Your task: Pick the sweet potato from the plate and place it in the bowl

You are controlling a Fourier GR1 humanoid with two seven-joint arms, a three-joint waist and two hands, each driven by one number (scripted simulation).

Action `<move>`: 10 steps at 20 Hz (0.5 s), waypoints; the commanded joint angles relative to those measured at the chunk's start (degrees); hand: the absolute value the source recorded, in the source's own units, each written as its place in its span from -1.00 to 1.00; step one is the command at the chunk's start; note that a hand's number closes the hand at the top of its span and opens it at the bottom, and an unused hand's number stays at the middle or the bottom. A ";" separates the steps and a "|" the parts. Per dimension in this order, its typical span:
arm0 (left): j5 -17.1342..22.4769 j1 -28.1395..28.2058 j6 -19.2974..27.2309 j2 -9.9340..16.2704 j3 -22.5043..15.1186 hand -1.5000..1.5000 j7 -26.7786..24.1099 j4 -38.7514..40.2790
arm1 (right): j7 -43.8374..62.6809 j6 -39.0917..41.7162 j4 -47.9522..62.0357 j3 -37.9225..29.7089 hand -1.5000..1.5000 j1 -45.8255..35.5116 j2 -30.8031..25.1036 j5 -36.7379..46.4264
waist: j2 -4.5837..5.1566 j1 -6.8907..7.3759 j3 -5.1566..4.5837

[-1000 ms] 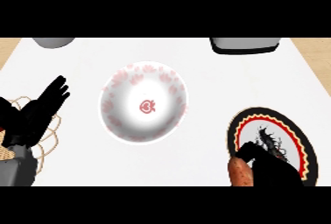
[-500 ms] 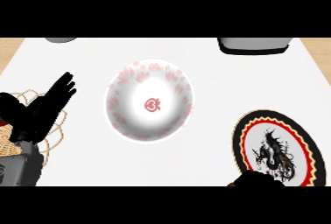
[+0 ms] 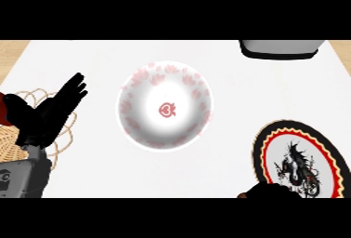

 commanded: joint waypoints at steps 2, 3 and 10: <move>-0.05 -0.11 -0.36 -0.19 -0.52 0.00 -0.02 -0.19 | 11.41 -0.48 1.53 1.89 1.00 -5.24 4.78 -1.30 | 0.22 1.23 -0.05; 0.27 -0.06 -0.81 0.33 -0.04 0.00 -0.33 -0.01 | 11.23 -1.58 2.36 0.73 1.00 -6.63 4.77 -0.90 | 0.35 1.60 -0.05; -0.04 -1.63 -0.71 -0.37 -0.68 0.00 -0.62 1.27 | 9.97 -5.23 6.12 -3.88 1.00 -9.76 4.71 -3.89 | 1.29 2.47 -0.05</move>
